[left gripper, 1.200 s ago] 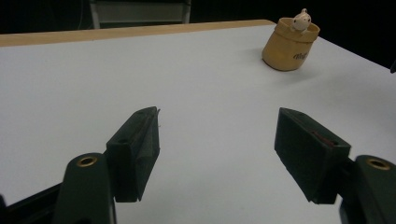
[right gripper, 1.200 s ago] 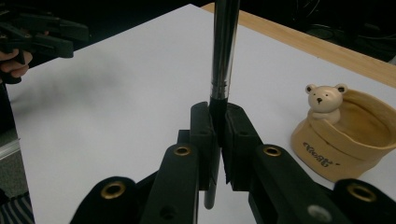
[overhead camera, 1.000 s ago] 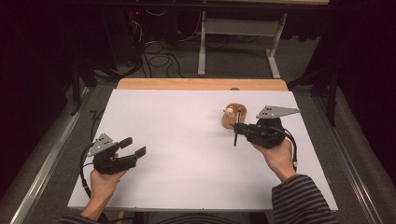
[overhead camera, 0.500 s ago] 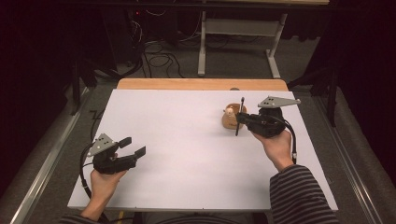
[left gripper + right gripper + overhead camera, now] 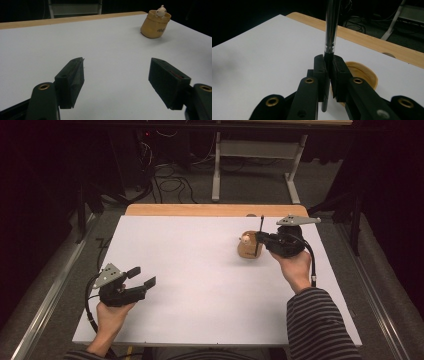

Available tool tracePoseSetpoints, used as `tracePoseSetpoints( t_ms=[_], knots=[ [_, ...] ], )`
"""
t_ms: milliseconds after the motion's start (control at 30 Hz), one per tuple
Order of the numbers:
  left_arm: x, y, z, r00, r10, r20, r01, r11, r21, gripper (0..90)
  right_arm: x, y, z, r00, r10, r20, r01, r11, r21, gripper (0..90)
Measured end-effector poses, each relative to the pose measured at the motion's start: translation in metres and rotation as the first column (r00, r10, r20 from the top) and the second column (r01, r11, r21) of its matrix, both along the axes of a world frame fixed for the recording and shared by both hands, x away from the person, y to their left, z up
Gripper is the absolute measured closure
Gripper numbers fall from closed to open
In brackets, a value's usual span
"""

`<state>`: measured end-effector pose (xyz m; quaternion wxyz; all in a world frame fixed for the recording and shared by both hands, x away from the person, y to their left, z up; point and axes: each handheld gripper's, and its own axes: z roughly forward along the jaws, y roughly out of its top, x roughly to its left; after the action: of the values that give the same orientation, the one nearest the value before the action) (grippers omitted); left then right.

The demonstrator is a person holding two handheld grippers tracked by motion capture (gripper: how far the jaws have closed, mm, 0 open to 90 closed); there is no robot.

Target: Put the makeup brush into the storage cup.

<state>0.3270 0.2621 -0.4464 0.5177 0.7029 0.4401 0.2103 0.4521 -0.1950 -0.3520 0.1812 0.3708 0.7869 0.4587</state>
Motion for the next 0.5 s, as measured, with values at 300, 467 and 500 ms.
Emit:
tracePoseSetpoints(
  t_ms=[300, 467, 500],
  knots=[
    [-0.001, -0.001, 0.000, 1.0000, -0.004, 0.008, 0.004, 1.0000, 0.005, 29.6, 0.011, -0.002, 0.003, 0.9994, -0.035, -0.001, 0.035, 0.999, -0.002, 85.6],
    [-0.001, -0.001, -0.001, 0.9999, -0.005, 0.009, 0.005, 1.0000, 0.005, 29.6, 0.018, -0.002, 0.009, 0.9985, -0.054, 0.012, 0.054, 0.999, -0.002, 85.7],
    [-0.002, -0.001, -0.001, 0.9999, -0.006, 0.009, 0.006, 1.0000, 0.004, 29.6, 0.019, -0.002, 0.010, 0.9981, -0.061, 0.012, 0.061, 0.998, 0.003, 85.7]
  ],
)
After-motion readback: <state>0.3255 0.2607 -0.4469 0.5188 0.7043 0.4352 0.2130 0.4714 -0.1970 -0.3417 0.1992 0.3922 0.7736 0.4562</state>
